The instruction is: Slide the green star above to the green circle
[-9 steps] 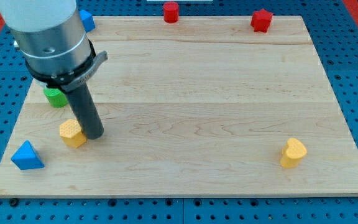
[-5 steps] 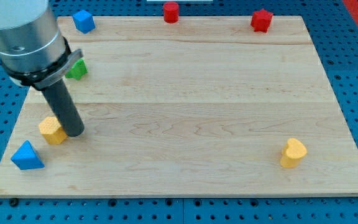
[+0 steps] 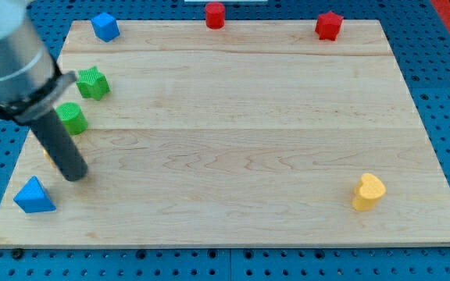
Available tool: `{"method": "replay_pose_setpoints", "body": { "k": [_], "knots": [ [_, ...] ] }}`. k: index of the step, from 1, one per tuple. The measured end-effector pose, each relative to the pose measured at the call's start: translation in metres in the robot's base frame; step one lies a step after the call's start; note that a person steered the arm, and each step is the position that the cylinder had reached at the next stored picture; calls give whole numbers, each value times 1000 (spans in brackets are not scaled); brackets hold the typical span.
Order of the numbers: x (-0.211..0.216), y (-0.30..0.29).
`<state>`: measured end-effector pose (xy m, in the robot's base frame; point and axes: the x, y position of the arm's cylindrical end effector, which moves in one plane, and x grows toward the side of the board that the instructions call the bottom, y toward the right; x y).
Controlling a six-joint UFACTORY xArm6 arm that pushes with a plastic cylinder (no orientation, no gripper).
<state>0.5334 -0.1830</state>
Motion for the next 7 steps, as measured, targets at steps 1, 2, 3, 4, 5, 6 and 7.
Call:
{"method": "replay_pose_setpoints", "body": {
  "k": [1, 2, 3, 4, 5, 6, 7],
  "knots": [
    [-3, 64],
    [-53, 87],
    [-117, 58],
    [-163, 44],
    [-167, 31],
    [-181, 9],
    [-191, -16]
  ]
}}
